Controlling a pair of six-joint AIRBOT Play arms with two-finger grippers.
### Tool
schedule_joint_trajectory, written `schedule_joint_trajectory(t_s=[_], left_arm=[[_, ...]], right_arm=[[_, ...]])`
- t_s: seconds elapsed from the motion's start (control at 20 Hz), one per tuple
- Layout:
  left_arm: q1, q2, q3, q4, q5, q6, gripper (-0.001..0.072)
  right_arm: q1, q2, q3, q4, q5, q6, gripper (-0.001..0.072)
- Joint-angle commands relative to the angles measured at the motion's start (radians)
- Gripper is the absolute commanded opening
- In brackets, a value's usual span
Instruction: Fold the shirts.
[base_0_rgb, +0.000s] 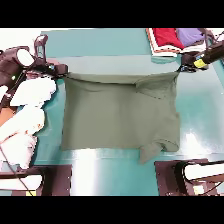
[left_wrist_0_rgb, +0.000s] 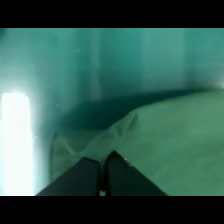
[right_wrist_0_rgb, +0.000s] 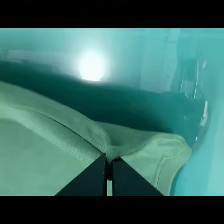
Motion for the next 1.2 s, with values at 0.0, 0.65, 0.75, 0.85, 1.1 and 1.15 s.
schedule_joint_trajectory(t_s=[0.0, 0.65, 0.75, 0.85, 1.1, 1.15], left_arm=[[0.077, -0.135, 0.086, -0.225, 0.026, 0.138, 0.0026], [0.099, -0.138, -0.089, -0.248, -0.332, 0.285, 0.0026], [0.08, -0.138, -0.108, -0.24, -0.332, 0.282, 0.0026], [0.076, -0.128, -0.107, -0.235, -0.33, 0.25, 0.0055], [0.076, 0.022, -0.11, -0.063, -0.383, 0.201, 0.0486], [0.076, 0.077, -0.135, -0.002, -0.408, 0.185, 0.0486]], right_arm=[[0.008, -0.159, 0.153, -0.002, -0.051, -0.005, 0.0018], [0.007, 0.137, -0.36, -0.092, -0.066, -0.068, 0.0019], [0.005, 0.197, -0.474, -0.092, -0.105, -0.068, 0.002], [0.005, 0.232, -0.543, -0.09, -0.109, -0.068, 0.004], [-0.004, 0.247, -0.536, -0.082, -0.052, -0.066, 0.0488], [-0.004, 0.257, -0.528, -0.082, -0.023, -0.066, 0.0485]])
